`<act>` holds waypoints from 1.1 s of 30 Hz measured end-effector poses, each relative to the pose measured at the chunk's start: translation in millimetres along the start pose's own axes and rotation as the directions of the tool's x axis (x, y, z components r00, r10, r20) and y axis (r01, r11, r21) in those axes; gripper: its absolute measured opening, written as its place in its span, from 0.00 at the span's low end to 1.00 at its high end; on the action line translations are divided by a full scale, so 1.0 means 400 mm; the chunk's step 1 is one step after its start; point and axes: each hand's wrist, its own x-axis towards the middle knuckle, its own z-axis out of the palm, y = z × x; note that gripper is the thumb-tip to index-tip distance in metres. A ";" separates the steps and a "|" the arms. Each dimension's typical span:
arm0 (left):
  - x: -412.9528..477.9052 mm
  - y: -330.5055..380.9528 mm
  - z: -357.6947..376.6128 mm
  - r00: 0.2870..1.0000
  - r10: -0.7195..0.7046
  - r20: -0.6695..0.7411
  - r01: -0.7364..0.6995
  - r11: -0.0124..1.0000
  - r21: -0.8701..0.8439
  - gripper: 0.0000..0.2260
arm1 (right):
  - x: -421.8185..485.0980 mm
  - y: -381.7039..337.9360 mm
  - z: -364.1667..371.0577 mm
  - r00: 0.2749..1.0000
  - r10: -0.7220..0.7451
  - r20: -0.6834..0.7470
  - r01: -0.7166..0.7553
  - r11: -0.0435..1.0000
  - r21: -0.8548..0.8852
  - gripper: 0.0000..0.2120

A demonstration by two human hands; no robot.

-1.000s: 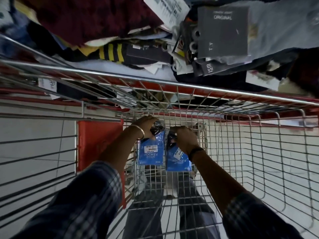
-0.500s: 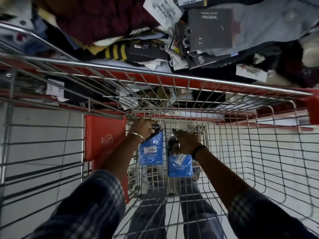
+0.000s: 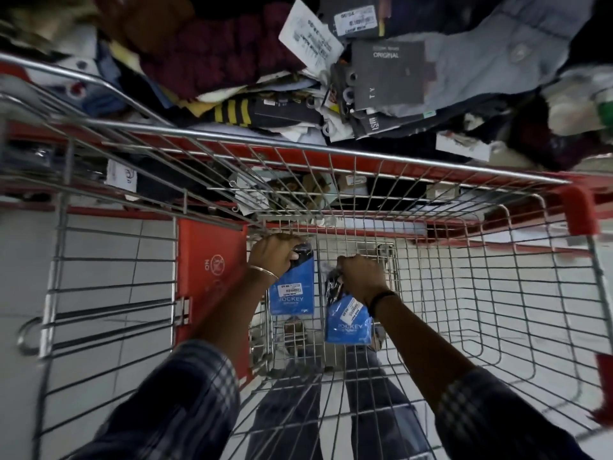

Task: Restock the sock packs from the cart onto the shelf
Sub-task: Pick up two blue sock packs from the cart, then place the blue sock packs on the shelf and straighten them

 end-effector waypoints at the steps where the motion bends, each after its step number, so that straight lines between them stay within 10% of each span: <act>1: -0.018 0.010 -0.020 0.999 0.009 -0.041 -0.009 1.000 0.012 0.17 | -0.018 -0.002 -0.010 1.000 -0.004 -0.017 0.004 1.000 -0.007 0.10; 11: -0.174 0.107 -0.240 0.905 0.114 -0.411 -0.099 0.993 0.057 0.22 | -0.193 -0.016 -0.152 0.931 -0.025 -0.365 0.021 1.000 -0.014 0.15; 18: -0.262 0.163 -0.426 0.702 0.244 -0.669 -0.202 0.969 0.142 0.29 | -0.351 -0.039 -0.389 0.603 -0.141 -0.785 0.181 0.983 -0.037 0.27; 33: -0.378 0.174 -0.933 0.167 0.432 -0.887 -0.192 0.896 0.400 0.15 | -0.551 -0.132 -0.868 0.060 -0.264 -0.963 0.323 0.918 -0.231 0.16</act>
